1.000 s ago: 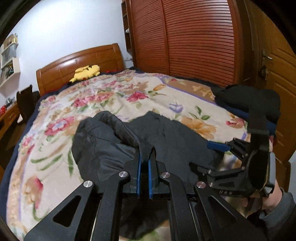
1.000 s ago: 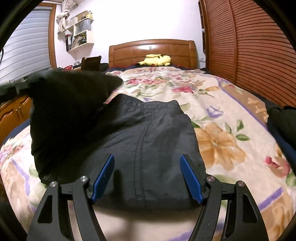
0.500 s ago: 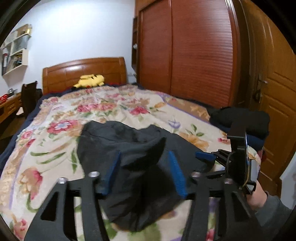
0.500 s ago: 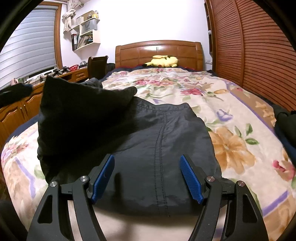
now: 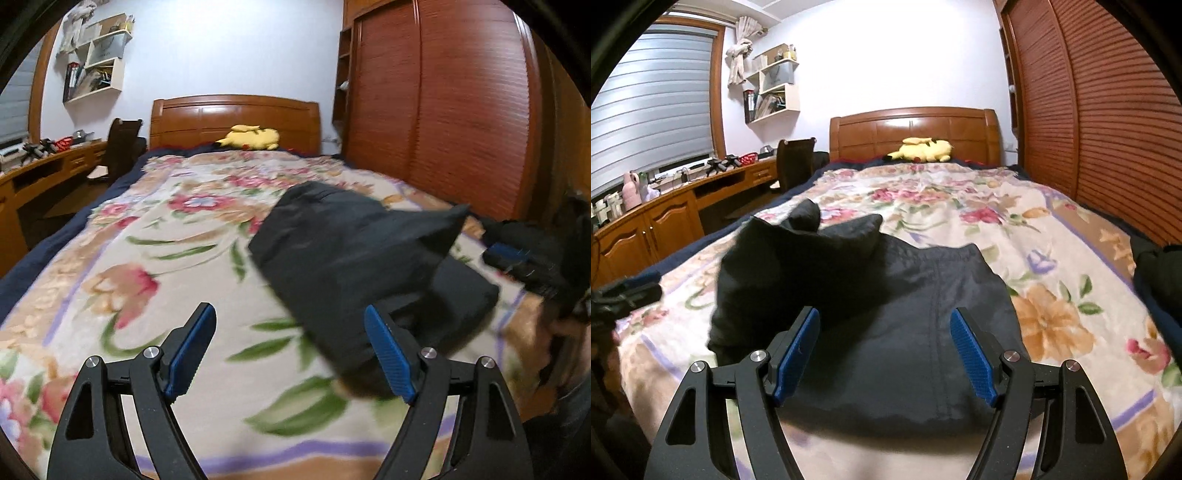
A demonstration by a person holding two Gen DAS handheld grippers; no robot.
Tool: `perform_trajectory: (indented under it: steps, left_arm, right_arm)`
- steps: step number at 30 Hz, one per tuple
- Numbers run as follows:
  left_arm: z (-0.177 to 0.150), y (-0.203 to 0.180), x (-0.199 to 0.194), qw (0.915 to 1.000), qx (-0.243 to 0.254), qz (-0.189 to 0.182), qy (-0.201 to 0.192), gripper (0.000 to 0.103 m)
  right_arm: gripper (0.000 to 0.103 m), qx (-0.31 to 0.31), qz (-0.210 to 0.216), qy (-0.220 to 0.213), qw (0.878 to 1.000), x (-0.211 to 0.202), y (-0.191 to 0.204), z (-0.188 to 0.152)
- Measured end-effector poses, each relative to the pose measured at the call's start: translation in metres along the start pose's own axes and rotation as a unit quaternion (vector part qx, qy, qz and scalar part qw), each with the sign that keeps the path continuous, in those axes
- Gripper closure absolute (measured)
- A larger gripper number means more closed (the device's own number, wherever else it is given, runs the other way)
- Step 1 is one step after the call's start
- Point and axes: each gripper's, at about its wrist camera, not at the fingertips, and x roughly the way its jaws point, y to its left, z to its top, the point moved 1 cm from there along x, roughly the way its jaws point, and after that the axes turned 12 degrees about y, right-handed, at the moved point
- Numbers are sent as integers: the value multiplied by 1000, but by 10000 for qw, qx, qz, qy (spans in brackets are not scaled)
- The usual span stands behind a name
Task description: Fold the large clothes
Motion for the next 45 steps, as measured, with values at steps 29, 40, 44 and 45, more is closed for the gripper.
perform_trajectory:
  steps: [29, 40, 44, 45]
  left_arm:
    - [-30, 46, 7, 9995, -228, 121, 168, 20]
    - [-32, 45, 4, 9996, -241, 87, 136, 20]
    - [-32, 41, 7, 9996, -193, 102, 178, 20]
    - [-32, 39, 8, 9996, -178, 107, 192, 20]
  right_arm:
    - [19, 25, 325, 1008, 9944, 81, 51, 68]
    - [89, -757, 315, 1097, 9906, 80, 65, 75]
    - [97, -1084, 180, 943, 9895, 68, 67, 77]
    - [97, -1132, 110, 863, 9898, 63, 67, 79]
